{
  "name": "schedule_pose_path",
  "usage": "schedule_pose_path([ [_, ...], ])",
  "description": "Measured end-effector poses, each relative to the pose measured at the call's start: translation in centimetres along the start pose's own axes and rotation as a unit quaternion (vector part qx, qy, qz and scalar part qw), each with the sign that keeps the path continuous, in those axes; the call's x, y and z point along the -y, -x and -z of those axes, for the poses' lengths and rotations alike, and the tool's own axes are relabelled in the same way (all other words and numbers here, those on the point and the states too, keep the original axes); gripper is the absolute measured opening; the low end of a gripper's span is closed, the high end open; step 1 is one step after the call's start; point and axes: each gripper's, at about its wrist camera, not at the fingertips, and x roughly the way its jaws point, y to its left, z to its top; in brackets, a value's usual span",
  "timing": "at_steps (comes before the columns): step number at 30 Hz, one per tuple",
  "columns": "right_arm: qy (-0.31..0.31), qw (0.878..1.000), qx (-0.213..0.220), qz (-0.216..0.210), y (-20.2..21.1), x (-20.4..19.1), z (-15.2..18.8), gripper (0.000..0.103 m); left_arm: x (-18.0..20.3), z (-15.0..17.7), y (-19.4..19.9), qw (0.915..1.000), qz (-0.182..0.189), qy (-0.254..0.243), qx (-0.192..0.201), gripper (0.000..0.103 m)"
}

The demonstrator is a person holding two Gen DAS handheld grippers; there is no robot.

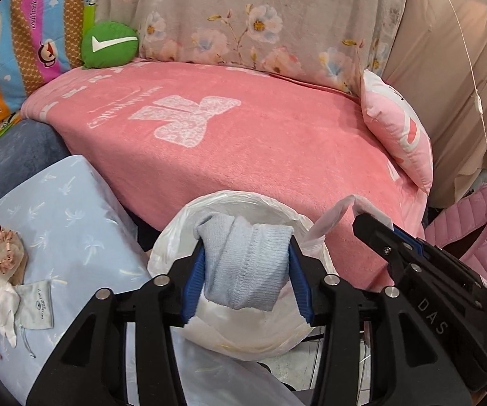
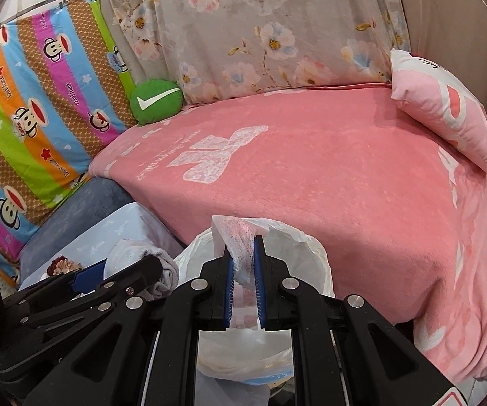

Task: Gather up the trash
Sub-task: 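Carry the sock to the bin and open the left tool while the right tool drops a pink item in, then move both tools back over the table toward the mauve bag and gloves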

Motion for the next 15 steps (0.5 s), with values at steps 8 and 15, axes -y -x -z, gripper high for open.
schedule_pose_path([
  [8,-0.008,1.000,-0.005,0.015,-0.7,0.1,0.2,0.032,-2.2,-0.2,0.1,0.9988,-0.033,0.035,0.010,0.089],
  [15,0.000,1.000,-0.007,0.011,-0.4,-1.3,0.9,0.048,-3.6,0.0,0.9,0.9969,-0.047,0.061,0.017,0.090],
])
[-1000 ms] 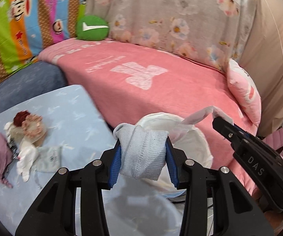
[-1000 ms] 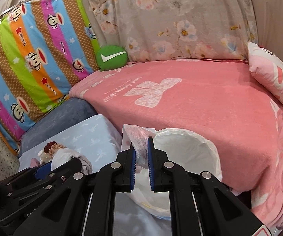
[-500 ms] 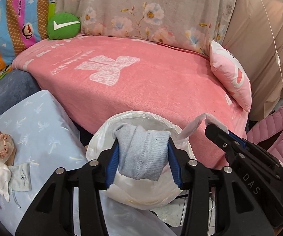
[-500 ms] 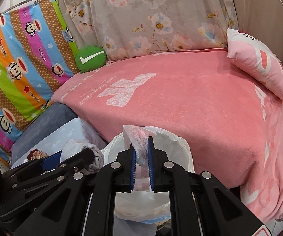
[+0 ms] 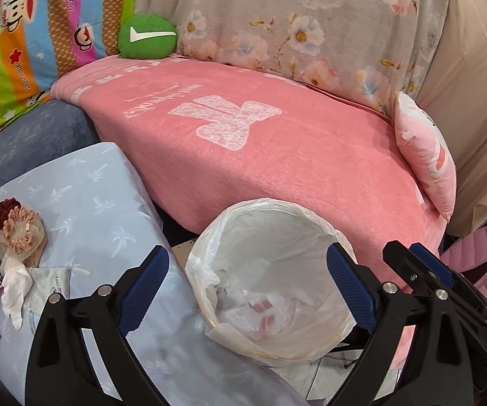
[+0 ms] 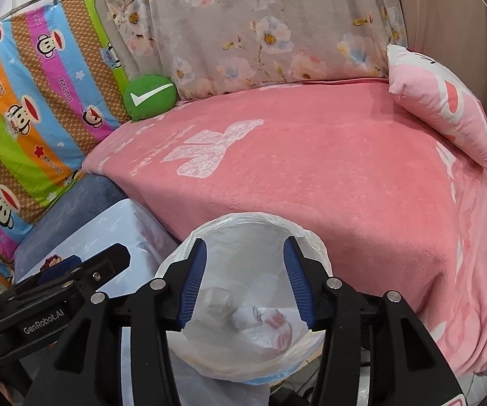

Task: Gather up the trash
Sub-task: 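Move both tools back over the table toward the mauve bag and gloves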

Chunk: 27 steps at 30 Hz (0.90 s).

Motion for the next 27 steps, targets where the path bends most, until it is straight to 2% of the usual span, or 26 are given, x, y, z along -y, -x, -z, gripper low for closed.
schedule_pose_path([
  [6,0.012,1.000,-0.004,-0.009,0.7,-1.6,1.1,0.056,-1.6,0.5,1.1,0.9997,-0.016,0.020,0.005,0.090],
  [12,0.029,0.999,-0.012,-0.020,1.1,-3.6,1.9,0.057,-3.7,1.3,2.5,0.9984,-0.041,0.038,0.012,0.090],
  [22,0.067,0.997,-0.016,-0.044,1.9,-8.4,3.1,0.064,-8.3,2.9,5.7,0.9933,-0.083,0.074,0.030,0.090],
  [27,0.086,0.994,-0.022,-0.057,2.0,-11.1,4.0,0.065,-10.8,3.8,7.0,0.9892,-0.118,0.080,0.033,0.091],
])
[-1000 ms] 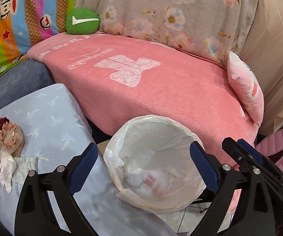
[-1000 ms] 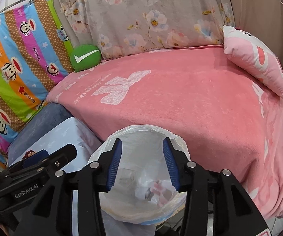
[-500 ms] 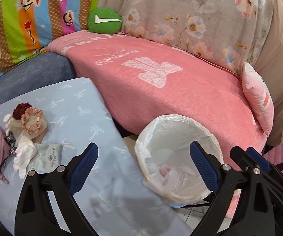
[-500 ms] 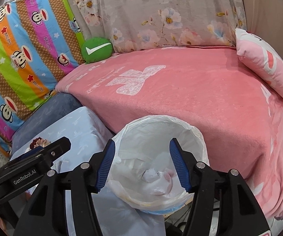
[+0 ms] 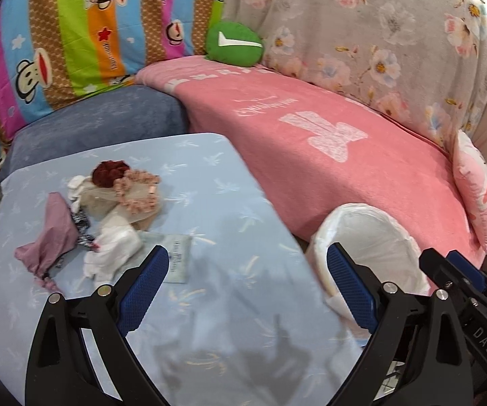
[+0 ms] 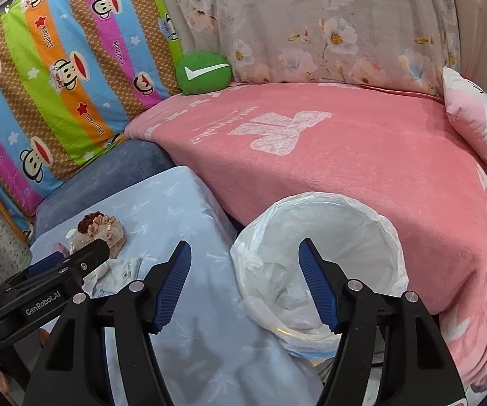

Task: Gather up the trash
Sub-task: 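Move both tools back over the table toward the mauve bag and gloves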

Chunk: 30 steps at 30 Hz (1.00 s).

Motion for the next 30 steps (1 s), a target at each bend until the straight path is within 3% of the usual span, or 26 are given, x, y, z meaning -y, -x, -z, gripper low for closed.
schedule_pose_path([
  [10,0.041,0.999,-0.019,-0.023,-1.2,-6.4,1.1,0.070,-7.2,1.1,1.4,0.9975,-0.066,0.019,0.013,0.095],
  [19,0.076,0.995,-0.045,-0.055,-3.4,-12.4,2.3,0.072,-14.8,2.5,1.1,0.9893,-0.137,0.051,0.002,0.095],
  [30,0.102,0.987,-0.086,-0.085,-8.9,-19.8,3.8,0.074,-22.0,3.5,-0.8,0.9789,-0.173,0.106,-0.023,0.095],
])
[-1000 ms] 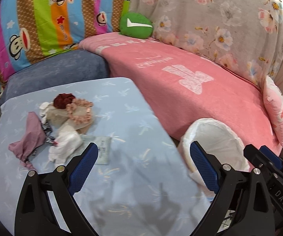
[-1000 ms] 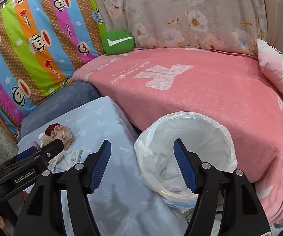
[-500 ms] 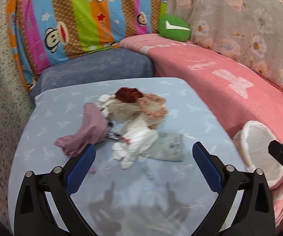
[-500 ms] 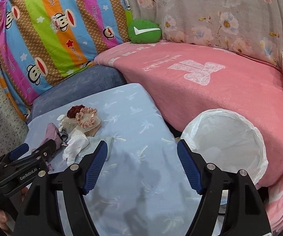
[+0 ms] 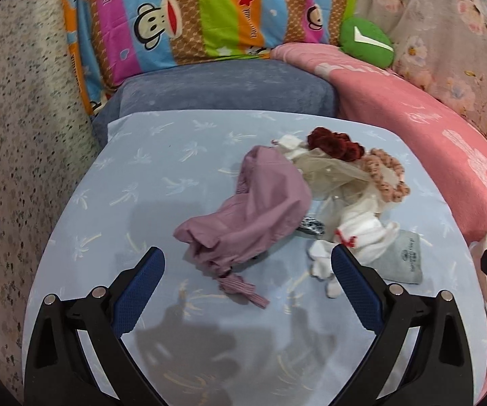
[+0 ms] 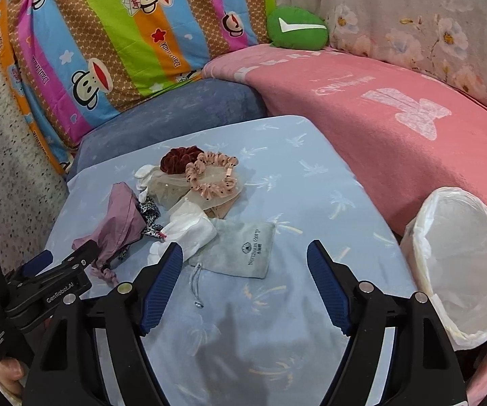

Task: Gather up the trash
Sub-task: 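Move both tools back over the table toward the mauve bag and gloves, then grasp the mauve bag with the left tool while the right tool grasps a white glove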

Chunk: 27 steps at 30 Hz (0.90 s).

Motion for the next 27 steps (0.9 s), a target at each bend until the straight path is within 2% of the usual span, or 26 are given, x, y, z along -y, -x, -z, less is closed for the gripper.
schedule_pose_path([
  [12,0.003,0.999,-0.036,-0.008,-6.3,-2.7,-1.0,0.074,-3.0,-1.5,-3.3,0.9995,-0.005,0.025,-0.020,0.095],
  [21,-0.014,0.998,-0.067,-0.017,-11.2,-3.9,-1.3,0.075,-2.8,-1.0,-5.5,0.9974,0.042,0.034,-0.047,0.092],
  [24,-0.017,0.997,-0.074,-0.021,-12.3,-4.1,-1.0,0.071,-2.8,-0.8,-5.7,0.9957,0.062,0.037,-0.058,0.074],
  [26,-0.021,0.996,-0.080,-0.029,-12.8,-4.1,-0.7,0.057,-2.7,-0.6,-6.1,0.9944,0.071,0.034,-0.070,0.055],
  [27,-0.023,0.996,-0.085,-0.033,-13.0,-4.1,-0.5,0.051,-2.5,-0.5,-6.2,0.9945,0.070,0.032,-0.072,0.051],
])
